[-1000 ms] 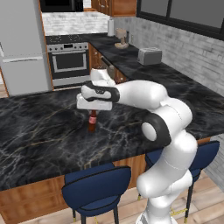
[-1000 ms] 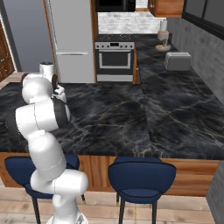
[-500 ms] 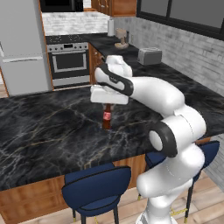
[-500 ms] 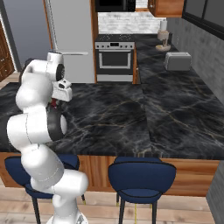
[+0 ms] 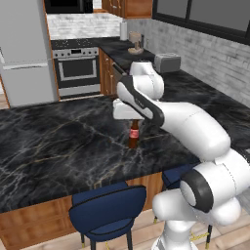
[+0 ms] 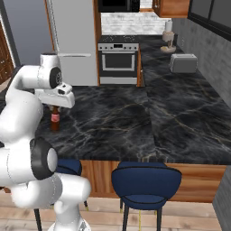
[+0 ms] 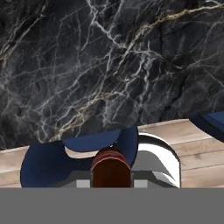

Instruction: Place the large bottle from the dining counter next to the other large bottle outside the sink, and place the small bottle from the dining counter next to the other small bottle inside the sink.

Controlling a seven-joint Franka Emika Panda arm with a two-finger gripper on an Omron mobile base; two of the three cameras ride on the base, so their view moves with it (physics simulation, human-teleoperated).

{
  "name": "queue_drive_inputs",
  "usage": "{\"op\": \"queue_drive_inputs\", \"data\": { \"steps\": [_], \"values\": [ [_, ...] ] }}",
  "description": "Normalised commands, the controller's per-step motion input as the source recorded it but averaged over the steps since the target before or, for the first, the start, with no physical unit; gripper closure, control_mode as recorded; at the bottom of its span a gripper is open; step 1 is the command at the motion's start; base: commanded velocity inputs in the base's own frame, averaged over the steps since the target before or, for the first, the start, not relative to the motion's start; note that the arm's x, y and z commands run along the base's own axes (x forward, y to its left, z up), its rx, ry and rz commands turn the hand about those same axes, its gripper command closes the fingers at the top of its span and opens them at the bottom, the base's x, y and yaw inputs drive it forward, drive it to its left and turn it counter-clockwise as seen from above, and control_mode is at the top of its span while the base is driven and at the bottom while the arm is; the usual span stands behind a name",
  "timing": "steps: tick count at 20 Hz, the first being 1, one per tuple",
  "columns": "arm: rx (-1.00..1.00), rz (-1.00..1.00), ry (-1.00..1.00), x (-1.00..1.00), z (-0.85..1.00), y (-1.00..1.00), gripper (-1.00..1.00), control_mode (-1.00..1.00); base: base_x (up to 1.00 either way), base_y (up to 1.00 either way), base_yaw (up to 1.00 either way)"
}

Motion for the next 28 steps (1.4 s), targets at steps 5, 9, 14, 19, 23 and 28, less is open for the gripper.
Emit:
{"op": "queue_drive_inputs", "data": {
  "steps": [5, 9, 14, 19, 23, 28],
  "values": [
    [-0.11, 0.02, -0.09, -0.29, 0.0, -0.07, 1.0, -1.0, 0.0, 0.0, 0.0],
    [0.0, 0.02, 0.0, 0.0, 0.0, -0.01, 1.0, -1.0, 0.0, 0.0, 0.0],
    [0.0, 0.0, 0.0, 0.0, 0.0, 0.0, 1.0, -1.0, 0.0, 0.0, 0.0],
    [0.0, 0.0, 0.0, 0.0, 0.0, 0.0, 1.0, 1.0, -0.03, 0.0, 0.0],
    [0.0, 0.0, 0.0, 0.0, 0.0, 0.0, 1.0, 1.0, -0.97, 0.27, 0.0],
    [0.0, 0.0, 0.0, 0.0, 0.0, 0.0, 1.0, 1.0, -0.87, 0.78, 0.02]
  ]
}}
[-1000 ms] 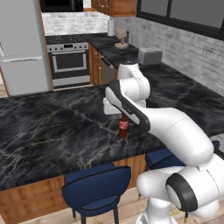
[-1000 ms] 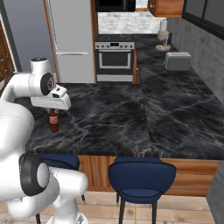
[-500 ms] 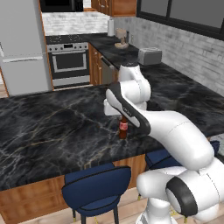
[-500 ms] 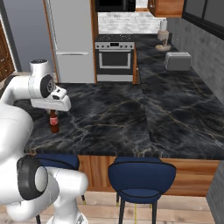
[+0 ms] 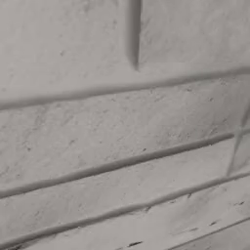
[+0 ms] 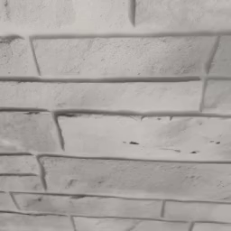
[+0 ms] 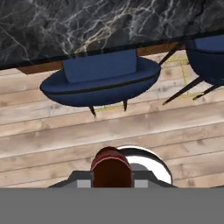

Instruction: Place the large bottle from the dining counter next to the other large bottle outside the sink, and place the small bottle from the dining counter next to the other small bottle inside the sink.

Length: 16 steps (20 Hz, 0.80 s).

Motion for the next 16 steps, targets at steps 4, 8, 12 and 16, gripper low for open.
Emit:
{"op": "queue_drive_inputs", "data": {
  "steps": [4, 8, 12, 16],
  "values": [
    [0.0, 0.0, 0.0, 0.0, 0.0, 0.0, 1.0, 1.0, -0.3, 1.0, 0.0],
    [0.0, 0.0, 0.0, 0.0, 0.0, 0.0, 1.0, 1.0, 0.07, 1.0, 0.0],
    [0.0, 0.0, 0.0, 0.0, 0.0, 0.0, 1.0, 1.0, 0.28, 1.0, 0.0],
    [0.0, 0.0, 0.0, 0.0, 0.0, 0.0, 1.0, 1.0, 0.32, 1.0, 0.0]
  ]
}}
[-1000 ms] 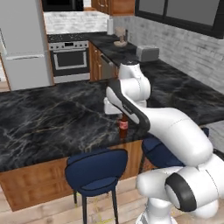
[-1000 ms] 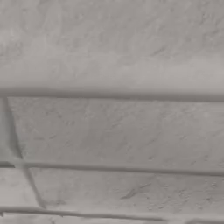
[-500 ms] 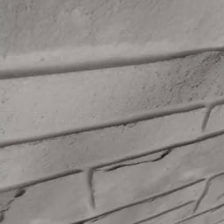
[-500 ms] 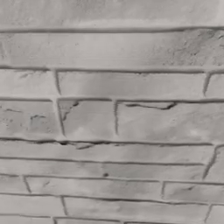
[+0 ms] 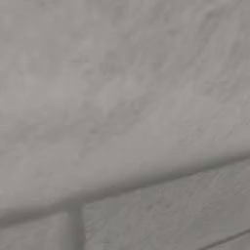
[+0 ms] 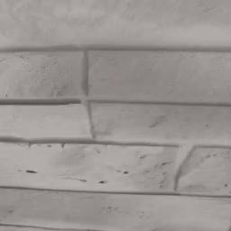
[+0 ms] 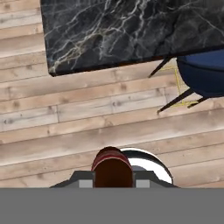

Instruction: Place the large bottle from the dining counter next to the other large bottle outside the sink, and place the small bottle from the dining counter next to the other small bottle inside the sink.

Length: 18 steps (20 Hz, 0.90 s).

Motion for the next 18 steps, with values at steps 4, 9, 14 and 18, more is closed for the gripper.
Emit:
{"op": "queue_drive_inputs", "data": {
  "steps": [4, 9, 14, 18],
  "values": [
    [0.0, 0.0, 0.0, 0.0, 0.0, 0.0, 1.0, 1.0, 0.46, 1.0, 0.0],
    [0.0, 0.0, 0.0, 0.0, 0.0, 0.0, 1.0, 1.0, 0.77, 1.0, 0.01],
    [0.0, 0.0, 0.0, 0.0, 0.0, 0.0, 1.0, 1.0, 1.0, 0.91, 0.03],
    [0.0, 0.0, 0.0, 0.0, 0.0, 0.0, 1.0, 1.0, 1.0, 0.68, 0.01]
  ]
}}
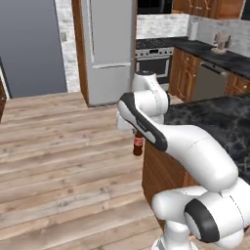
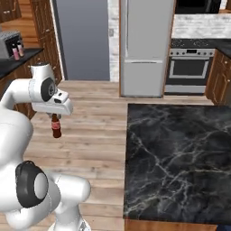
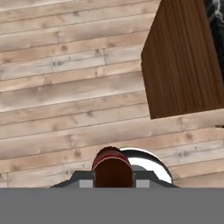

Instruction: Place the large bottle from the dining counter next to the other large bottle outside the sink, and place the small bottle from the dining counter next to the other small bottle inside the sink.

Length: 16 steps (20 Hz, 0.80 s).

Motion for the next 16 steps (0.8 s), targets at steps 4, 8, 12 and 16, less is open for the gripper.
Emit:
{"op": "queue_drive_inputs", "data": {
  "steps": [4, 8, 12, 16],
  "values": [
    [0.0, 0.0, 0.0, 0.0, 0.0, 0.0, 1.0, 1.0, 1.0, 0.75, 0.0],
    [0.0, 0.0, 0.0, 0.0, 0.0, 0.0, 1.0, 1.0, 1.0, 0.63, 0.03],
    [0.0, 0.0, 0.0, 0.0, 0.0, 0.0, 1.0, 1.0, 1.0, 0.58, 0.19],
    [0.0, 0.0, 0.0, 0.0, 0.0, 0.0, 1.0, 1.0, 1.0, 0.55, 0.32]
  ]
}}
